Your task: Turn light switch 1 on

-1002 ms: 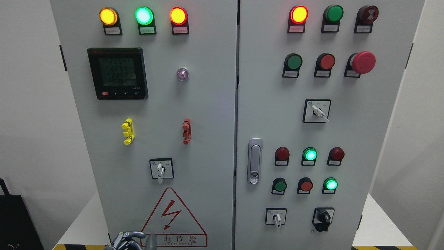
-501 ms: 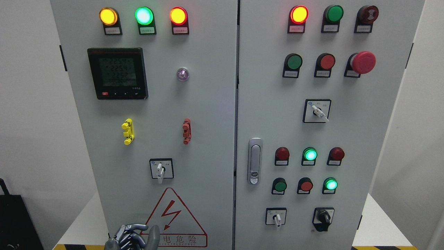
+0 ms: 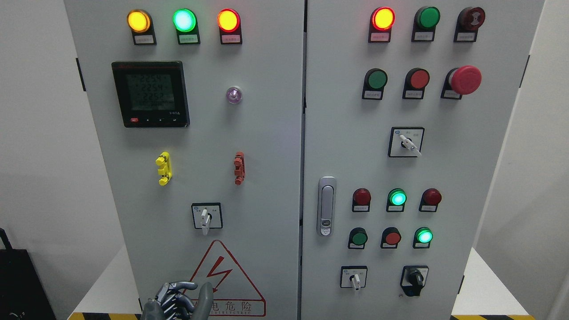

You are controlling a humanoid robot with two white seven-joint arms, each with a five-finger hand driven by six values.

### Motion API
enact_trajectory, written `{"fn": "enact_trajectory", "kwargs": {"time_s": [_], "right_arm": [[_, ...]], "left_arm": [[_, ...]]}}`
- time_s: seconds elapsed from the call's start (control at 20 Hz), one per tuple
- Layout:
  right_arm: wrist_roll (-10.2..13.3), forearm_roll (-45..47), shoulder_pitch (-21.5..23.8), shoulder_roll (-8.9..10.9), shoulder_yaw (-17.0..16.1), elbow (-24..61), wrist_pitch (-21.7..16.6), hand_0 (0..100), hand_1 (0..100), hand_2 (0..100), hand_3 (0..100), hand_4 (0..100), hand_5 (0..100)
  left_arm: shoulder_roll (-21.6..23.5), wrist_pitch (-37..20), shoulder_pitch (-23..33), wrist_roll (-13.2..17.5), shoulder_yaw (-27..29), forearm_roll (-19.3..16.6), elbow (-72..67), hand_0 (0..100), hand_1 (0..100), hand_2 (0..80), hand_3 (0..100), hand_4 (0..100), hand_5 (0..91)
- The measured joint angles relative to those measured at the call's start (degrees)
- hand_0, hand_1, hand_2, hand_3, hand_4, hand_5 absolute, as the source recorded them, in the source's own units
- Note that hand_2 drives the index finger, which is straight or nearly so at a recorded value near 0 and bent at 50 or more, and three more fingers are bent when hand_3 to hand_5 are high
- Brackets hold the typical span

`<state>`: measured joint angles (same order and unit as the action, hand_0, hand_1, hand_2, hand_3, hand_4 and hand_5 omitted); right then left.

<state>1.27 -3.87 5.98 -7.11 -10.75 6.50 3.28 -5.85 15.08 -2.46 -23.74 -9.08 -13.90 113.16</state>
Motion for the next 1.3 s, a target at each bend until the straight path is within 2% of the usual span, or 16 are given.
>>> {"fn": "enact_trajectory", "kwargs": {"time_s": [0.55, 1.3], "right_arm": [[0.0, 0.0, 0.0, 0.0, 0.0, 0.0, 0.0, 0, 0, 0, 0, 0, 0], [0.0, 0.0, 0.0, 0.0, 0.0, 0.0, 0.0, 0, 0, 0, 0, 0, 0]], "left_arm": [[-0.5, 2.9, -4.0, -0.3, -0.6, 0.0, -0.1, 10, 58, 53.8, 94, 95, 84.7], [-1.0, 6.2, -7.9, -3.2, -0.6, 0.1, -0.2, 10, 62, 53.2, 93, 94, 85.0]]}}
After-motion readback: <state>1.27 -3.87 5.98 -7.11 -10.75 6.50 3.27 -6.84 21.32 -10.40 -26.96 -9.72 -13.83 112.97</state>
